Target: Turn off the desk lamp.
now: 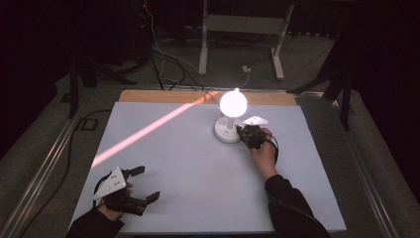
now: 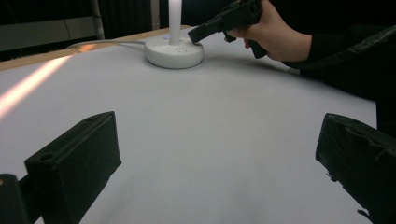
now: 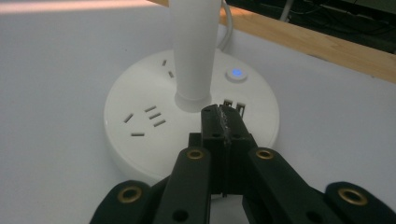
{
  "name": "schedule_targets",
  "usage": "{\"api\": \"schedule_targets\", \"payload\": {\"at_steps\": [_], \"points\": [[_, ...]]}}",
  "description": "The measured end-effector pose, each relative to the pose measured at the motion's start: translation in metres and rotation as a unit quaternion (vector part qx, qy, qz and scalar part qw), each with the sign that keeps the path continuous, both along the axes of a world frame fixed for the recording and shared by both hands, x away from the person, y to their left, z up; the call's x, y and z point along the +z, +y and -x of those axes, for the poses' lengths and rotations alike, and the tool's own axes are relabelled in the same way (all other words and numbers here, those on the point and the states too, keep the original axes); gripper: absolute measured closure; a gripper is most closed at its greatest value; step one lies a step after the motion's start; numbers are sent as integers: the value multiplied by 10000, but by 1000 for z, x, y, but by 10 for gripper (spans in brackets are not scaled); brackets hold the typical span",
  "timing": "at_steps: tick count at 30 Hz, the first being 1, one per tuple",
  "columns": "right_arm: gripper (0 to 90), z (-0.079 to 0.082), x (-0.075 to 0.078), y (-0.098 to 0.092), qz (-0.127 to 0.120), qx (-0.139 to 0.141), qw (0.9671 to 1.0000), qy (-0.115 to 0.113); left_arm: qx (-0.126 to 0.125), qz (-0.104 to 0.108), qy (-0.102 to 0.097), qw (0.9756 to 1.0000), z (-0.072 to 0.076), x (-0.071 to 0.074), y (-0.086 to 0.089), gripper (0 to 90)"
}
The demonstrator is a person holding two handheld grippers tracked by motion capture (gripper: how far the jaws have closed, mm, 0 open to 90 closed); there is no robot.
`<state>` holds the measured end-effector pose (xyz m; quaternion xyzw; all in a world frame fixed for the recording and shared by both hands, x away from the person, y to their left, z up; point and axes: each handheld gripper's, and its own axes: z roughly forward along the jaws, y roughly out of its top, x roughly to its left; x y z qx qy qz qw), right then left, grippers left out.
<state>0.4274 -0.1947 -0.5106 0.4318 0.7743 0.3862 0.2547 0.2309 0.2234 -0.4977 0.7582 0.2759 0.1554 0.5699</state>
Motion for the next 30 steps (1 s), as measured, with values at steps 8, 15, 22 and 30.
{"api": "schedule_targets", "payload": {"at_steps": [8,15,22,30], "points": [[899,1,-2,-1,27,-12,10000,-60,-16,-19,-4,10000,0,0,-1,5],[898,-1,0,-1,-40,-30,10000,4,-10,-16,-4,10000,0,0,0,5],[888,4,12,-4,-155,-37,9998,-124,-15,-11,-6,10000,0,0,0,5],[499,14,23,-7,-450,324,9983,-201,-8,-7,-5,10000,0,0,0,5]]}}
